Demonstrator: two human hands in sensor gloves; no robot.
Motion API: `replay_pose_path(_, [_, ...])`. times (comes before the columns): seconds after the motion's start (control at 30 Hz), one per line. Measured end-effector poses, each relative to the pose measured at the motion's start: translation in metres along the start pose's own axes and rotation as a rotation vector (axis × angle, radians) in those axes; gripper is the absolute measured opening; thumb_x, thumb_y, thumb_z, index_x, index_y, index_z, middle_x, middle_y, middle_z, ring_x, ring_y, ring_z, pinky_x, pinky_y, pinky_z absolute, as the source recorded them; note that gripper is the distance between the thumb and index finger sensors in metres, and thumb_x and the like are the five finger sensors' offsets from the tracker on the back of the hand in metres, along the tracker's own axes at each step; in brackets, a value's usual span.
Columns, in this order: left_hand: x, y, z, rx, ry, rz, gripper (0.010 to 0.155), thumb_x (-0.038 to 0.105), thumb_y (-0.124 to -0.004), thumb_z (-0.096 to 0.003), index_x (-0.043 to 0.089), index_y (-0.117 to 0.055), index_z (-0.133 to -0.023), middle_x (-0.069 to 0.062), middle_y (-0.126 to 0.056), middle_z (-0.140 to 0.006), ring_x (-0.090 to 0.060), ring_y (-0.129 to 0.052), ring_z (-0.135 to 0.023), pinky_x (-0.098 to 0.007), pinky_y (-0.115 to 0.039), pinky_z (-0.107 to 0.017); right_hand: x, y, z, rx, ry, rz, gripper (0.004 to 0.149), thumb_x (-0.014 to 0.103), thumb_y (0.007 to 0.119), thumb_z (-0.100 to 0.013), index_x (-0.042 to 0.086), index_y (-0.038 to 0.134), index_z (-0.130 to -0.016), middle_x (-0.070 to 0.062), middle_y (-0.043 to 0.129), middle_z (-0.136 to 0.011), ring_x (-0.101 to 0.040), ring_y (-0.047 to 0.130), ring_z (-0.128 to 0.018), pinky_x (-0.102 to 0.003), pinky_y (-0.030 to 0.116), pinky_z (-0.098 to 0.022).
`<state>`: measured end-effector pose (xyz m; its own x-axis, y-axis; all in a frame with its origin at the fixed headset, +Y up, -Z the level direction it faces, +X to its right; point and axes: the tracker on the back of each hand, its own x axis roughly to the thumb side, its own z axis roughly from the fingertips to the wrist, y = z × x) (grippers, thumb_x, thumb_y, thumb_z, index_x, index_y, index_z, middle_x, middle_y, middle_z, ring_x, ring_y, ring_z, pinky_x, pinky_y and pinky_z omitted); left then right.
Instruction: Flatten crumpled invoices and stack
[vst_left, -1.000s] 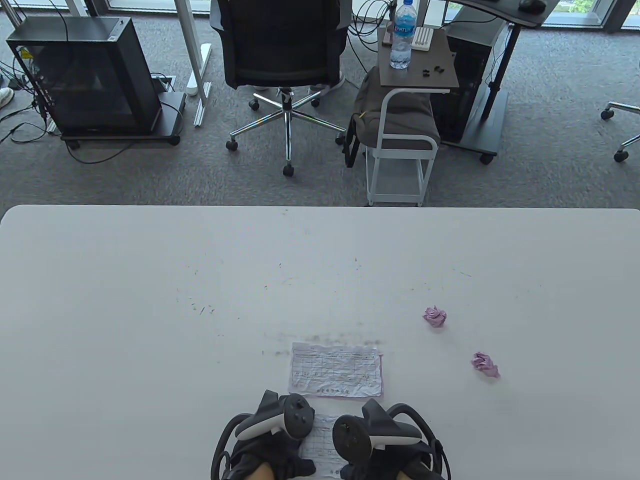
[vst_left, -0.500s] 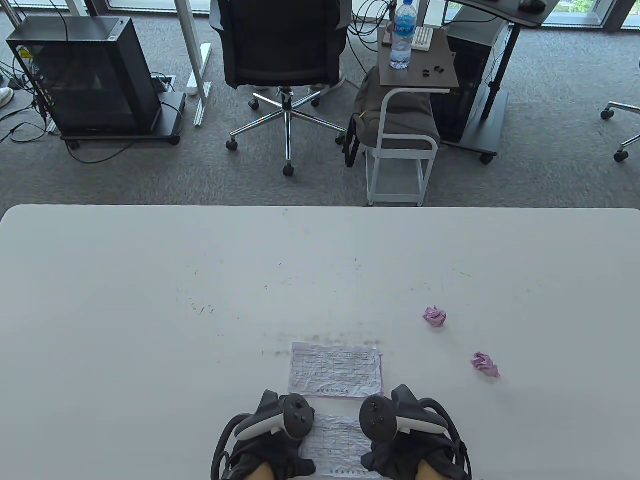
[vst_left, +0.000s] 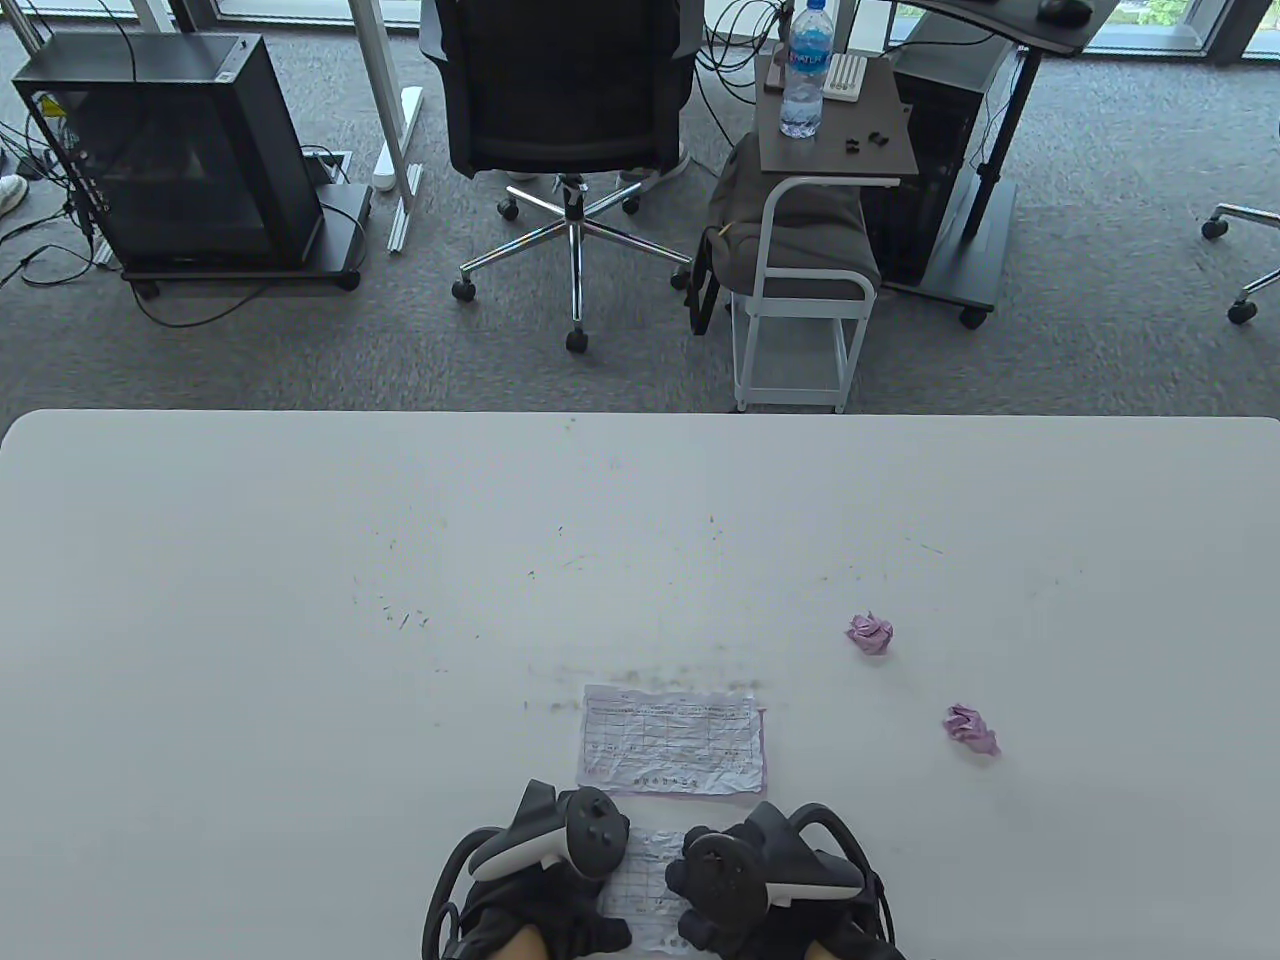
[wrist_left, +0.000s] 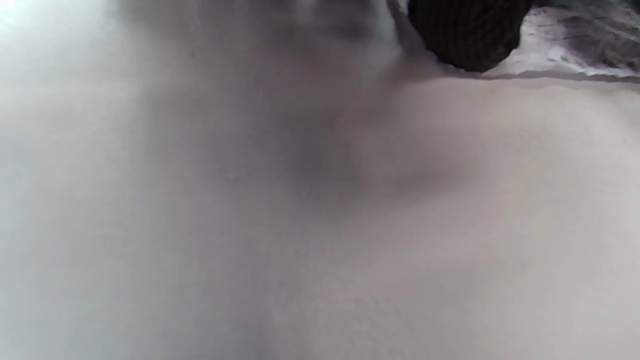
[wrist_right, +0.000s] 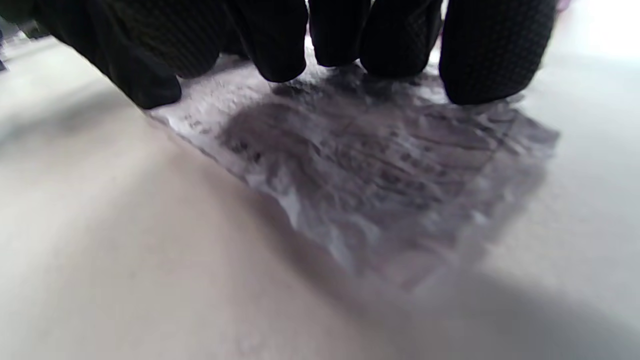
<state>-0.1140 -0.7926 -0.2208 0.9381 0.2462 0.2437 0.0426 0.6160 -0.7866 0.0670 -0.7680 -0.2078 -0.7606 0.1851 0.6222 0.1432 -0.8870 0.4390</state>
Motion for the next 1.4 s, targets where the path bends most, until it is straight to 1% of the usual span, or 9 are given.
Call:
replay_pose_path(0.37, [0.001,0.0,0.0,0.004,0.0,-0.003,0.087,0.049,-0.073,-0.0553,0.029,-0.006,-0.106,-0.014,0.017,-0.1,-0.052,0.015,-0.092,-0.071,-0.017,-0.063,-0.035,-0.007,0.02,0.017,0.358,-0.122,0.04,0.045,0.072,-0.056,0.017,0.077,-0.084,-0.018,0.079,-0.087,-0.041,0.085,-0.068,-0.056,0.084,-0.043])
replay_pose_path(0.43, [0.001,0.0,0.0,0.004,0.0,-0.004,0.087,0.049,-0.073,-0.0554,0.029,-0.006,-0.106,-0.014,0.017,-0.1,-0.052,0.015,-0.092,-0.071,-0.017,-0.063,-0.04,-0.009,0.024,-0.006,0.36,-0.123,0.042,0.046,0.072,-0.056,0.015,0.079,-0.085,-0.019,0.08,-0.086,-0.041,0.086,-0.067,-0.054,0.085,-0.042])
replay_pose_path(0.57, [0.001,0.0,-0.001,0.003,-0.002,-0.001,0.087,0.049,-0.073,-0.0554,0.028,-0.006,-0.106,-0.014,0.017,-0.1,-0.053,0.015,-0.092,-0.072,-0.017,-0.062,-0.048,-0.017,0.034,-0.202,0.441,-0.152,0.048,0.043,0.075,-0.055,0.008,0.073,-0.088,-0.028,0.064,-0.097,-0.048,0.081,-0.076,-0.051,0.087,-0.041])
replay_pose_path(0.67, [0.0,0.0,-0.001,0.003,-0.003,-0.002,0.087,0.049,-0.073,-0.0553,0.029,-0.006,-0.106,-0.014,0.017,-0.1,-0.053,0.015,-0.092,-0.072,-0.017,-0.062,-0.05,-0.01,0.029,-0.182,0.5,-0.204,0.055,0.04,0.078,-0.054,0.008,0.055,-0.092,-0.037,0.048,-0.101,-0.052,0.076,-0.078,-0.05,0.086,-0.042])
replay_pose_path(0.73, [0.0,0.0,-0.001,0.005,-0.004,-0.002,0.087,0.049,-0.073,-0.0554,0.028,-0.006,-0.106,-0.014,0.017,-0.1,-0.053,0.015,-0.092,-0.072,-0.017,-0.062,-0.051,-0.002,0.022,-0.147,0.487,-0.221,0.063,0.039,0.079,-0.054,0.006,0.045,-0.096,-0.038,0.047,-0.1,-0.051,0.073,-0.077,-0.048,0.086,-0.042])
replay_pose_path(0.87, [0.0,0.0,-0.001,0.007,-0.005,-0.003,0.087,0.049,-0.073,-0.0553,0.028,-0.006,-0.106,-0.015,0.017,-0.1,-0.053,0.014,-0.092,-0.072,-0.018,-0.062,-0.048,0.003,0.016,-0.176,0.523,-0.1,0.077,0.042,0.082,-0.05,0.003,0.038,-0.1,-0.028,0.063,-0.092,-0.039,0.079,-0.067,-0.042,0.087,-0.038])
replay_pose_path(1.0, [0.0,0.0,-0.001,0.007,-0.007,-0.004,0.087,0.049,-0.073,-0.0554,0.028,-0.006,-0.106,-0.015,0.016,-0.1,-0.053,0.014,-0.092,-0.072,-0.018,-0.062,-0.047,0.003,0.014,-0.139,0.568,-0.208,0.077,0.038,0.084,-0.049,-0.002,0.043,-0.1,-0.019,0.074,-0.081,-0.03,0.086,-0.057,-0.04,0.088,-0.035])
replay_pose_path(1.23, [0.0,0.0,-0.001,0.012,-0.008,-0.004,0.087,0.048,-0.074,-0.0553,0.028,-0.007,-0.107,-0.015,0.016,-0.101,-0.054,0.014,-0.092,-0.072,-0.018,-0.062,-0.044,0.006,0.015,-0.192,0.542,-0.239,0.065,0.031,0.086,-0.048,-0.001,0.056,-0.096,-0.009,0.085,-0.066,-0.024,0.091,-0.047,-0.039,0.09,-0.029])
replay_pose_path(1.4, [0.0,0.0,-0.001,0.014,-0.008,-0.003,0.087,0.048,-0.074,-0.0552,0.028,-0.007,-0.107,-0.015,0.016,-0.101,-0.054,0.014,-0.092,-0.072,-0.018,-0.062,-0.038,0.004,0.014,-0.245,0.512,-0.187,0.05,0.03,0.089,-0.047,0.008,0.071,-0.088,-0.006,0.089,-0.058,-0.021,0.093,-0.041,-0.04,0.091,-0.028])
